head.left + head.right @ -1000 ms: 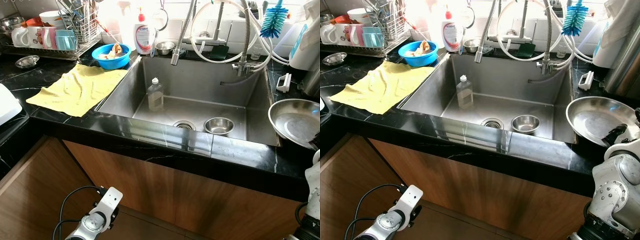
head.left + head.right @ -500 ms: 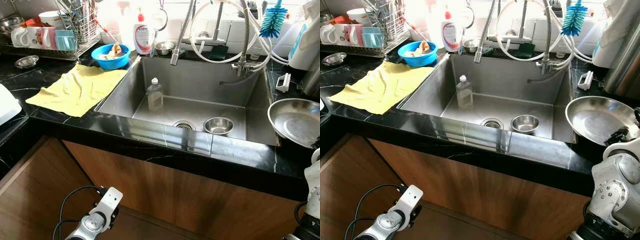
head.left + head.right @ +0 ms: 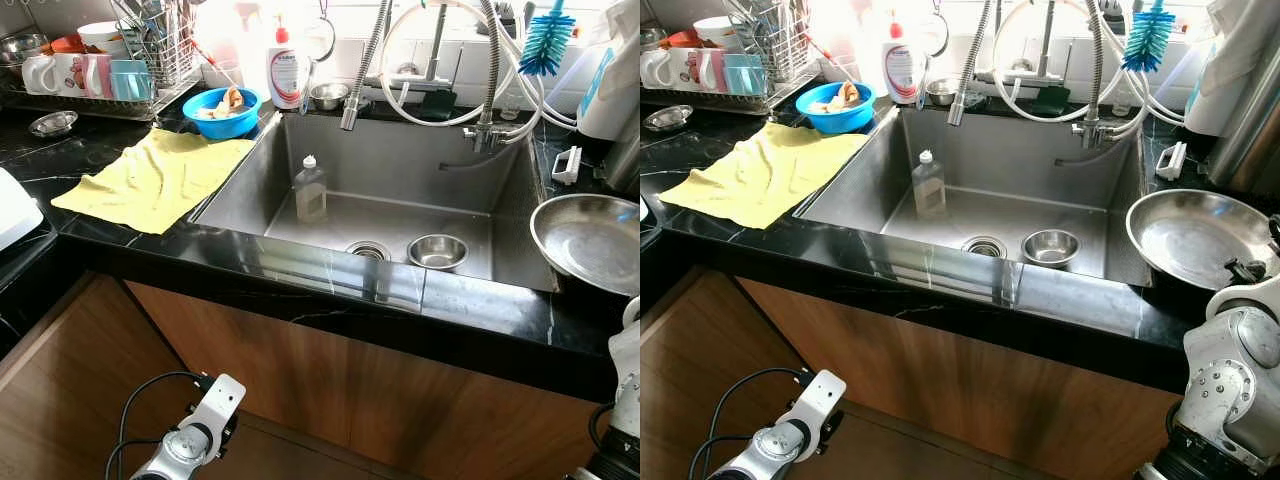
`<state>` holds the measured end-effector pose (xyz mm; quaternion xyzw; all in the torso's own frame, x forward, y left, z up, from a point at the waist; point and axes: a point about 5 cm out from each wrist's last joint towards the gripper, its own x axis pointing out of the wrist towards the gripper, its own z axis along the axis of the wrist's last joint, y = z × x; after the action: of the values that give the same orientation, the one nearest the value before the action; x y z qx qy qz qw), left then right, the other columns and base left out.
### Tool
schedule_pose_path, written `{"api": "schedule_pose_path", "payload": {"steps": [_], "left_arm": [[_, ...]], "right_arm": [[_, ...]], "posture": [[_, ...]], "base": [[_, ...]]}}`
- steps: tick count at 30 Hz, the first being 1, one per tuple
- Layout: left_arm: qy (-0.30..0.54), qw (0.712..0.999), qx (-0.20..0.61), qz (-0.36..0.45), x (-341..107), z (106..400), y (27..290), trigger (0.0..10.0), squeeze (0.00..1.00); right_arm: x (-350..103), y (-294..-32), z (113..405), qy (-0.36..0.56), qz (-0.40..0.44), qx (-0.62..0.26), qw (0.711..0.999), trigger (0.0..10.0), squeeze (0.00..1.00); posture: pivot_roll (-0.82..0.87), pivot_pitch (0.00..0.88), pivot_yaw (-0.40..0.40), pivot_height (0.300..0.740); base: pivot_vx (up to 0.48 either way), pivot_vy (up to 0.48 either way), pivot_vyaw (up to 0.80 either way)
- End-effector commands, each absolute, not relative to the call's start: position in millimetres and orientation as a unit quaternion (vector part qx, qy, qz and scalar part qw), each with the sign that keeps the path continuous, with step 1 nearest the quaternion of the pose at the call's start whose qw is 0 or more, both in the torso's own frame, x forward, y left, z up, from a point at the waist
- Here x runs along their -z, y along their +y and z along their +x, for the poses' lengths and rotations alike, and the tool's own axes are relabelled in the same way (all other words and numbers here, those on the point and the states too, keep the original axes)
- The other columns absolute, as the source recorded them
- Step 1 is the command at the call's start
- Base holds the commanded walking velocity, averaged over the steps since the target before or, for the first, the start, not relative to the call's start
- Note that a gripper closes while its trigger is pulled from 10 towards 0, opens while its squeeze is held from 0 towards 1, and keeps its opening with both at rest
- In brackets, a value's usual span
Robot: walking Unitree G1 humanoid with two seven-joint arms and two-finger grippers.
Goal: Kitchen organization
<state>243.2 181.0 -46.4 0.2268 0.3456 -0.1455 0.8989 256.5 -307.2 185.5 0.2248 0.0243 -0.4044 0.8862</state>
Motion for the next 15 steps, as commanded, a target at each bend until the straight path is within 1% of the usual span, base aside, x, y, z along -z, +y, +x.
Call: {"api": "schedule_pose_path", "payload": {"steps": [1,8,13,14,15], "left_arm": [[0.352,0.897,0.140,0.228,47.1,241.4,187.1,10.0,0.00],[0.351,0.897,0.140,0.228,46.8,241.7,186.9,10.0,0.00],[0.350,0.898,0.139,0.228,46.7,242.0,186.7,10.0,0.00],[0.350,0.898,0.138,0.228,46.6,242.1,186.7,10.0,0.00],[0.350,0.898,0.138,0.228,46.6,242.1,186.6,10.0,0.00]], "right_arm": [[-187.6,-305.9,260.0,0.015,0.239,0.406,0.882,0.0,0.00],[-194.9,-303.2,264.4,-0.002,0.222,0.388,0.894,0.0,0.00],[-208.2,-294.0,276.0,-0.032,0.196,0.343,0.918,0.0,0.00],[-210.2,-290.7,279.8,-0.033,0.185,0.328,0.926,0.5,0.00],[-213.6,-285.2,285.6,-0.034,0.158,0.304,0.939,6.8,0.00]], "posture": [[-0.08,0.000,0.055,0.740],[-0.08,0.000,0.056,0.740],[-0.08,0.000,0.053,0.740],[-0.08,0.000,0.053,0.740],[-0.08,0.000,0.052,0.740]], "base": [[0.000,0.000,0.00],[0.000,0.000,0.00],[0.000,0.000,0.00],[0.000,0.000,0.00],[0.000,0.000,0.00]]}}
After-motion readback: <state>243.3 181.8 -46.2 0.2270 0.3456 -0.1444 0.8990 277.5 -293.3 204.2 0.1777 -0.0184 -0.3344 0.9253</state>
